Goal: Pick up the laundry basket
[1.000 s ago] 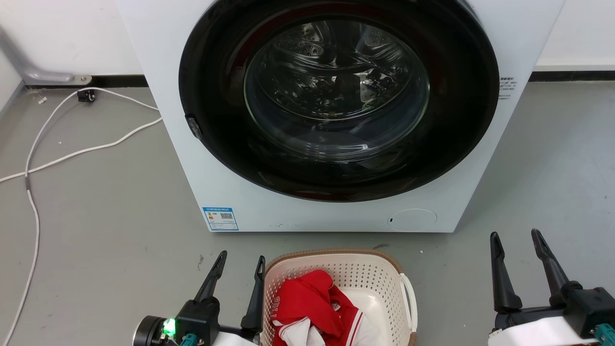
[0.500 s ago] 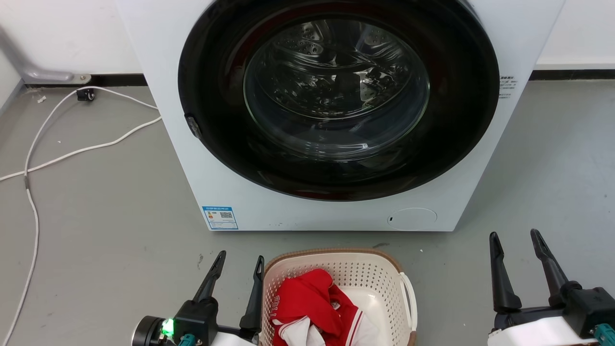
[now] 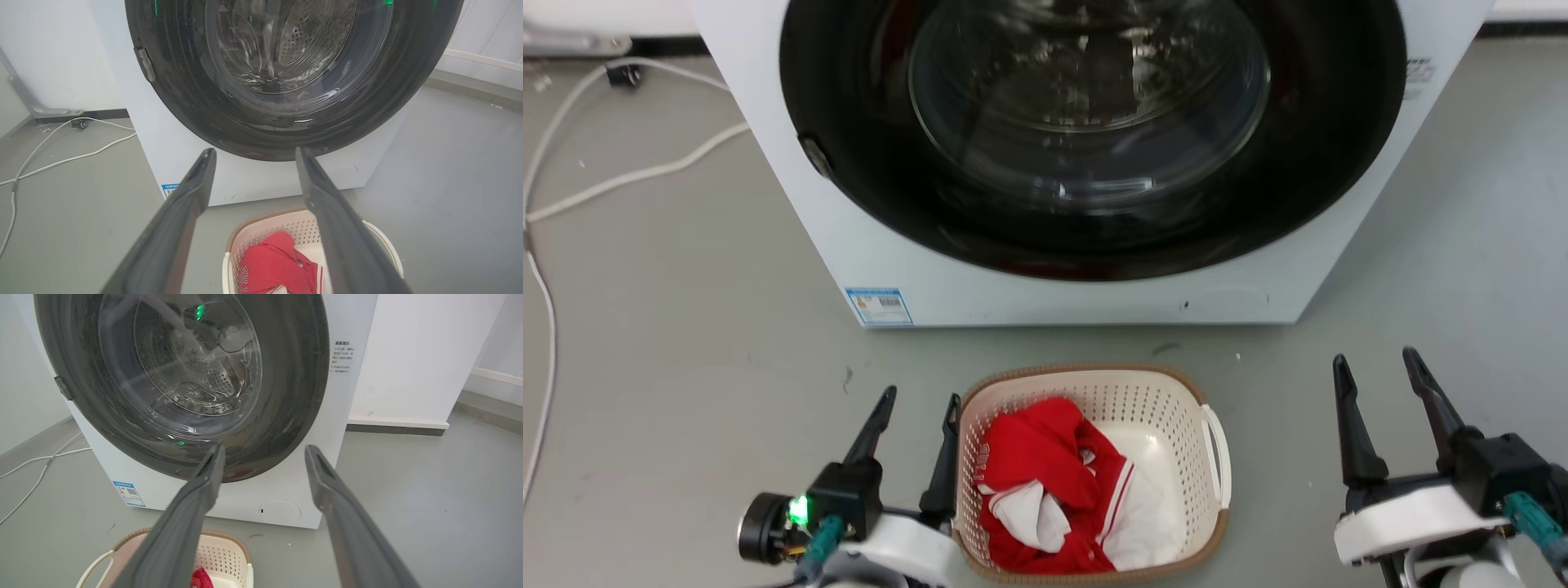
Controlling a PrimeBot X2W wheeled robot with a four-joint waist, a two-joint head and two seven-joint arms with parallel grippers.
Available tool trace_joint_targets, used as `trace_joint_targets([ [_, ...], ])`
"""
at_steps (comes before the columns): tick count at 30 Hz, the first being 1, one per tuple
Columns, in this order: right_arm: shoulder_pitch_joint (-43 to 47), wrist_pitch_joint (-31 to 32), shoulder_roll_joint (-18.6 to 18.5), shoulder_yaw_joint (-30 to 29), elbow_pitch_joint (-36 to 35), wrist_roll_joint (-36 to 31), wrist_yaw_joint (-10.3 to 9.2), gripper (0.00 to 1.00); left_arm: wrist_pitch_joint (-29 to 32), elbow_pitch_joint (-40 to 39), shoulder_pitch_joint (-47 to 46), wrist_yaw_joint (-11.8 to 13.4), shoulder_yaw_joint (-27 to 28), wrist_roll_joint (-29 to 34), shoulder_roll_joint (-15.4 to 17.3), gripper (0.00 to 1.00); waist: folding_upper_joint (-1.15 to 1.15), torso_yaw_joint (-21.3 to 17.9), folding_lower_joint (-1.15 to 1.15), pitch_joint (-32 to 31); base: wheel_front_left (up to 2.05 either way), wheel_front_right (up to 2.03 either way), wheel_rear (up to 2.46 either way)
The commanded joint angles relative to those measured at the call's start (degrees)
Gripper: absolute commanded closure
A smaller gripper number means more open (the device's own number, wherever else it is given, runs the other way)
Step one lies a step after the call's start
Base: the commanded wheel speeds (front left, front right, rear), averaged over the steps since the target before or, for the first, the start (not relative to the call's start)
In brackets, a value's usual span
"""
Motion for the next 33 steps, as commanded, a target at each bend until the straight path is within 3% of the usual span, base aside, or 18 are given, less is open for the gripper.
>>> trace_joint_targets([
  [1,-2.0,0.5,0.0,0.2,0.6,-0.6,-0.04,0.0,-0.1,1.0,-2.0,-0.4,0.7,-0.1,0.0,0.0,0.0,-0.2,0.0,4.3,0.0,0.0,0.0],
  [13,-16.5,5.6,0.0,1.7,10.3,0.3,-0.04,0.0,-0.1,14.3,-17.8,-3.4,4.1,-1.4,2.3,0.0,0.0,-0.8,0.0,20.0,0.0,0.0,0.0],
  [27,-33.3,9.3,0.0,3.0,36.0,2.3,-0.04,0.0,0.5,40.4,-36.2,-5.0,0.2,-3.1,4.1,0.0,0.0,-0.4,0.0,30.8,0.0,0.0,0.0],
  [33,-40.6,10.2,0.0,5.1,46.3,4.3,-0.04,0.0,4.3,48.9,-42.6,-5.0,-4.1,-5.1,3.9,0.0,0.0,0.1,0.0,35.0,0.0,0.0,0.0],
])
